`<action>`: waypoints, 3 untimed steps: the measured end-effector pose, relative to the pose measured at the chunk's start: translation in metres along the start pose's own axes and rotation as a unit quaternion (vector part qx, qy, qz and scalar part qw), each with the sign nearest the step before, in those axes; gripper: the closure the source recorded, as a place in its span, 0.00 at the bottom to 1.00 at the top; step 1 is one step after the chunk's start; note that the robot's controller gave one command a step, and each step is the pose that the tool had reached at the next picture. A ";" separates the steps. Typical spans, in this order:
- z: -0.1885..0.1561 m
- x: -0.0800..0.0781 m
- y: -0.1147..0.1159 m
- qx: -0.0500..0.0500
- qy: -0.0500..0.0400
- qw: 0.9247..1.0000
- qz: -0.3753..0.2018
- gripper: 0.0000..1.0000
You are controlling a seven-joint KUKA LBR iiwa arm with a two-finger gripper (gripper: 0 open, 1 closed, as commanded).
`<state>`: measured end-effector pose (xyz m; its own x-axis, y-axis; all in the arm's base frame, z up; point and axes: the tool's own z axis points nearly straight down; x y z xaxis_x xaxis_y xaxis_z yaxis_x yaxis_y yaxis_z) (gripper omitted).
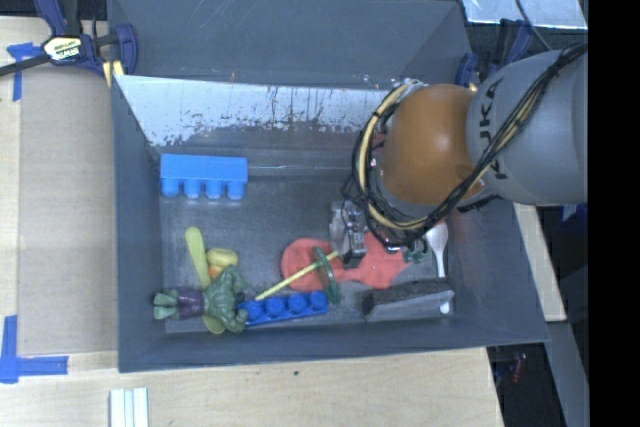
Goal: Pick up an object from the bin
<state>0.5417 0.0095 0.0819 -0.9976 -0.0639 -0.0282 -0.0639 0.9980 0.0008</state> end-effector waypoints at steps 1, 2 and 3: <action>-0.069 0.016 0.009 0.000 0.002 1.000 -0.002 1.00; -0.054 0.030 -0.007 0.000 0.001 0.992 -0.129 0.00; -0.043 0.033 -0.011 0.000 0.002 0.990 -0.143 0.00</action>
Offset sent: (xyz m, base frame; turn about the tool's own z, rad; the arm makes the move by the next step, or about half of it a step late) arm -0.0342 -0.0130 0.0424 -0.2884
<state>0.5078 -0.0039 0.1242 -0.9390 -0.3432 -0.0224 -0.3431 0.9393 -0.0064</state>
